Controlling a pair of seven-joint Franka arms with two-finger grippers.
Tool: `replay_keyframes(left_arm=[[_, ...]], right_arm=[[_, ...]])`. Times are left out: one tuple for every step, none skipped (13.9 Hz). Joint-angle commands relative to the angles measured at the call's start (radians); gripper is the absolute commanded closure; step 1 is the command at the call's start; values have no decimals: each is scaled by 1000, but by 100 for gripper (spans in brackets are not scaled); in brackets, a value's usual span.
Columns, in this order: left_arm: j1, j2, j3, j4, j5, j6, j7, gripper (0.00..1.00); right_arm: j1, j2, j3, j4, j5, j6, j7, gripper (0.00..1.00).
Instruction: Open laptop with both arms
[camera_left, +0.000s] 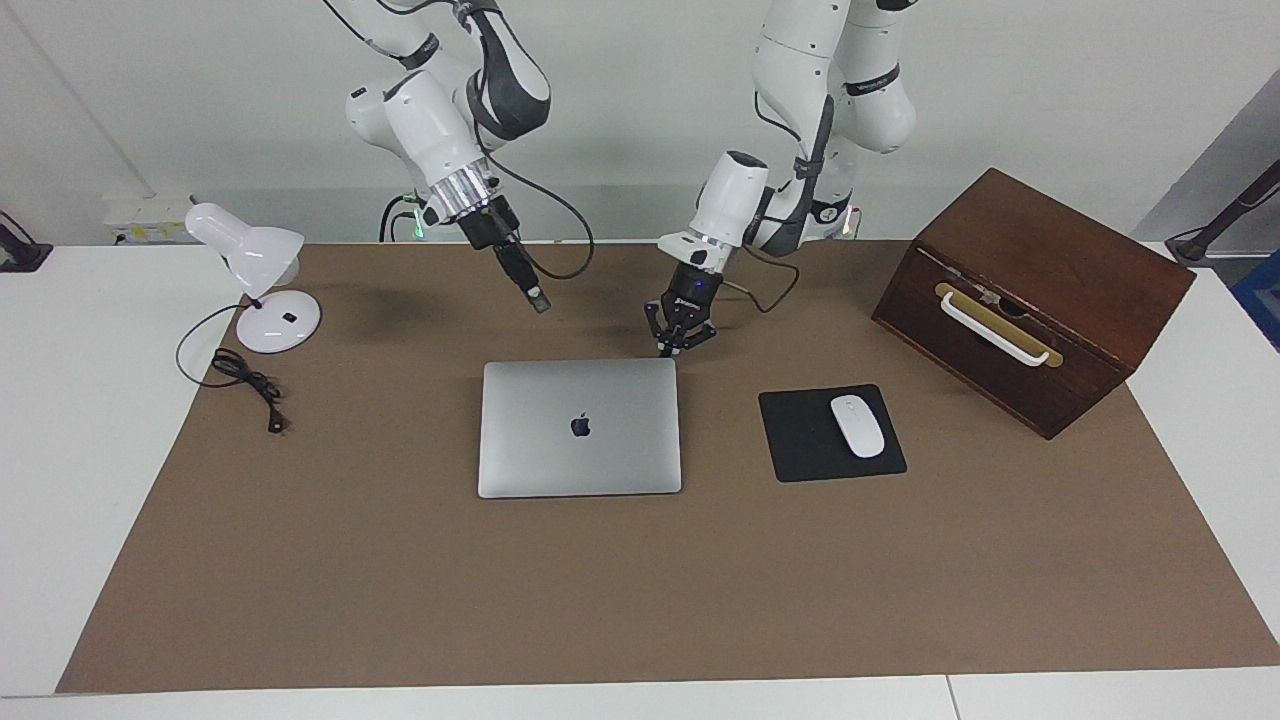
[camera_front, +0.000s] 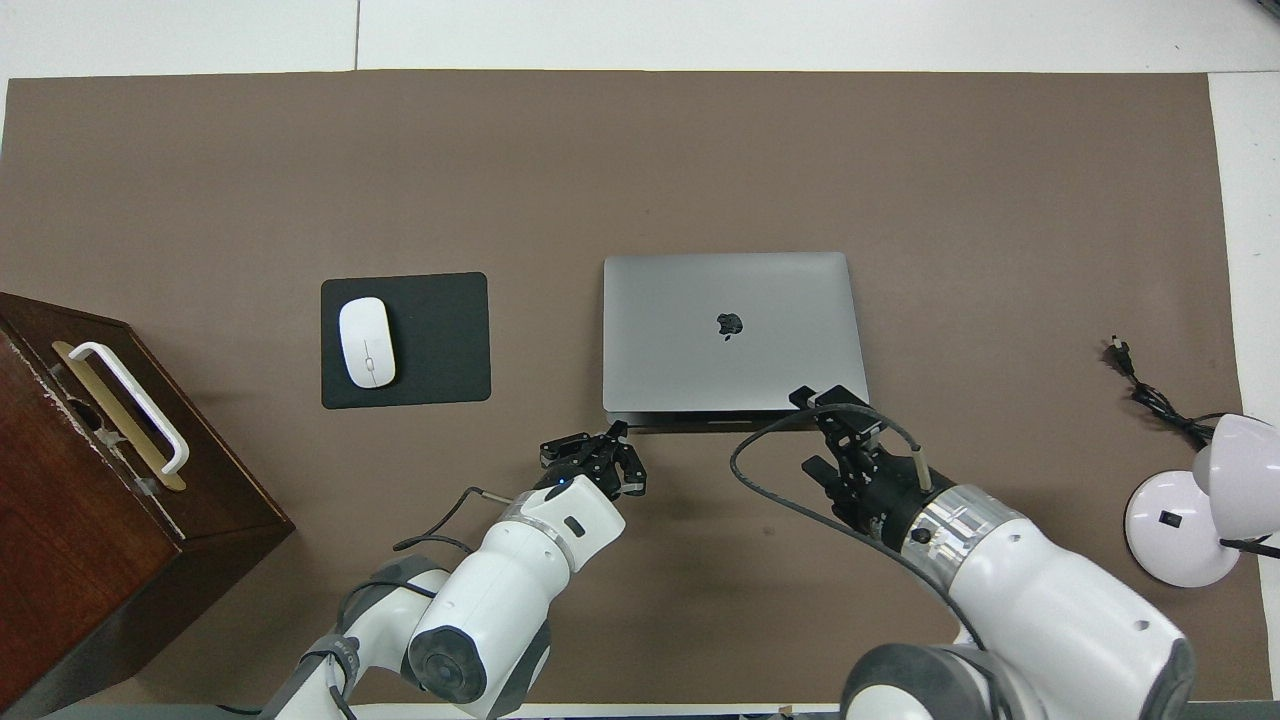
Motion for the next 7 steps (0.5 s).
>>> replay_keyframes(left_arm=[[-17, 34, 12, 31, -31, 22, 9, 100], [-13, 40, 13, 34, -31, 22, 9, 100], [-11, 48, 15, 42, -30, 22, 10, 100], [-9, 54, 15, 50, -31, 22, 10, 100], [-6, 56, 16, 56, -31, 22, 10, 100], [-5, 57, 18, 59, -31, 22, 10, 100], [-2, 63, 18, 68, -31, 22, 12, 100]], right_arm=[[59, 93, 8, 26, 94, 104, -68, 1], [60, 93, 8, 24, 124, 116, -99, 1], [62, 92, 8, 23, 167, 124, -136, 1], [68, 90, 8, 23, 222, 129, -192, 1], [98, 89, 8, 20, 293, 160, -259, 1], [126, 84, 8, 20, 389, 206, -330, 1], [141, 66, 8, 20, 489, 211, -419, 1]])
